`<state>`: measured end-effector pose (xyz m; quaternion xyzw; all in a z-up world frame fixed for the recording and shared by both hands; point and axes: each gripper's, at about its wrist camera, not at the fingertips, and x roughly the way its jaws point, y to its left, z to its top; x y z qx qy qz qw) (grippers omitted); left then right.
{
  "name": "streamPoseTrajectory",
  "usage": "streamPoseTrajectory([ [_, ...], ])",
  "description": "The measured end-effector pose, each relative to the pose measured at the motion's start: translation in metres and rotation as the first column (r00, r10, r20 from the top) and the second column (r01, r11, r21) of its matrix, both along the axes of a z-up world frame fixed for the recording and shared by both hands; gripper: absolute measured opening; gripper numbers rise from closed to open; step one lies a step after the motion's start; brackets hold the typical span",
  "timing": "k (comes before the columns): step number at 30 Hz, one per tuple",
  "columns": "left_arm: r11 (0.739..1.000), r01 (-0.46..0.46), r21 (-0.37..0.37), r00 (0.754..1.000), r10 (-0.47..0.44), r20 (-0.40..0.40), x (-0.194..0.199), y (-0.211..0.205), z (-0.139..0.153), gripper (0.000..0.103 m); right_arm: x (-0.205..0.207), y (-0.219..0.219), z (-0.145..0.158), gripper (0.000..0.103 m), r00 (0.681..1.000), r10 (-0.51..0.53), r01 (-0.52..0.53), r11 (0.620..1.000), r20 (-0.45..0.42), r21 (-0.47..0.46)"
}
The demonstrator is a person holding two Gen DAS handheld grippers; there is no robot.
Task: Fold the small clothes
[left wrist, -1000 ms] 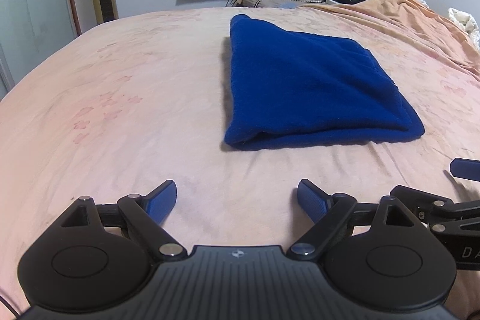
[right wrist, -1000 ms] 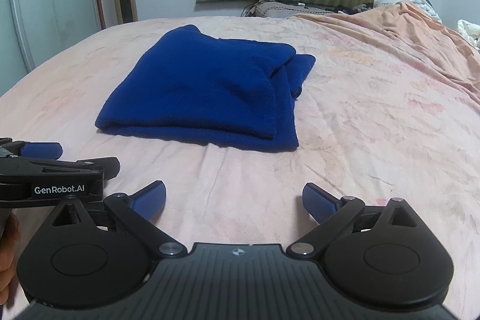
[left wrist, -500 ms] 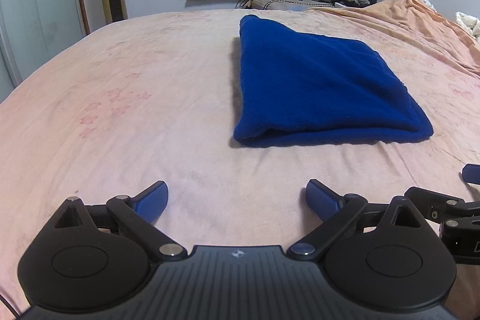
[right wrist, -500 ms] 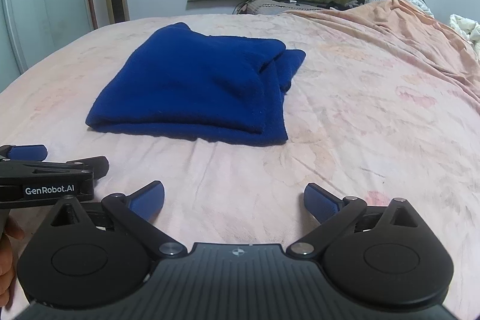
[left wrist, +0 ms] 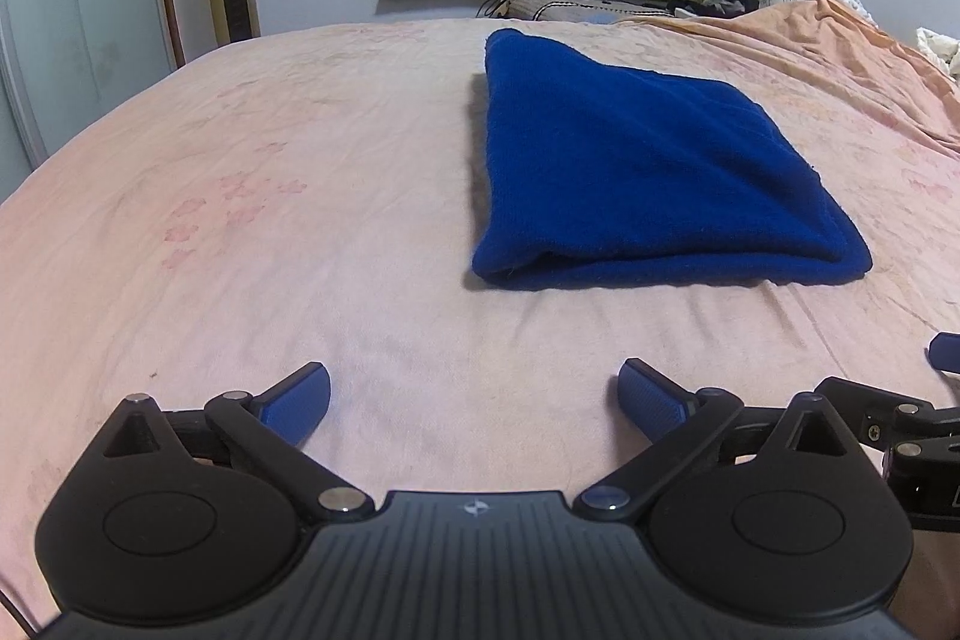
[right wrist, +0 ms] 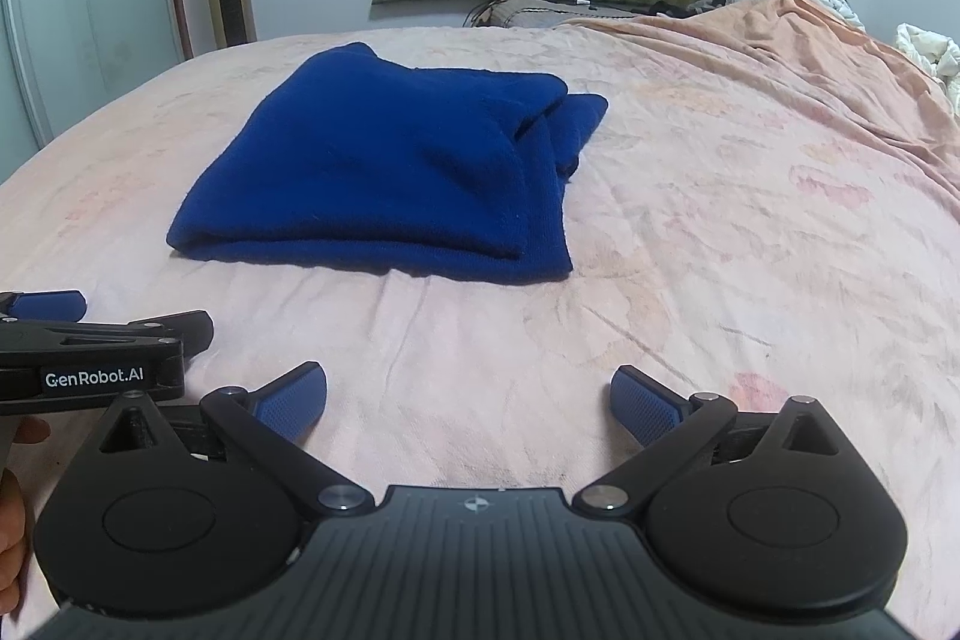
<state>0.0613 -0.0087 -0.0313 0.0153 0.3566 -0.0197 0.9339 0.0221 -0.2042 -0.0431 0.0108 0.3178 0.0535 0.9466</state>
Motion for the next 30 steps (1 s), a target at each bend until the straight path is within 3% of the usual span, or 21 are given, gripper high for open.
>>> streamPoseTrajectory([
  [30, 1.000, 0.000, 0.002, 1.000, 0.000, 0.000, -0.0003, -0.0001, -0.0002, 0.103, -0.0015, 0.0038, -0.0005, 0.102, 1.000, 0.003, -0.003, 1.000, 0.013, 0.008],
])
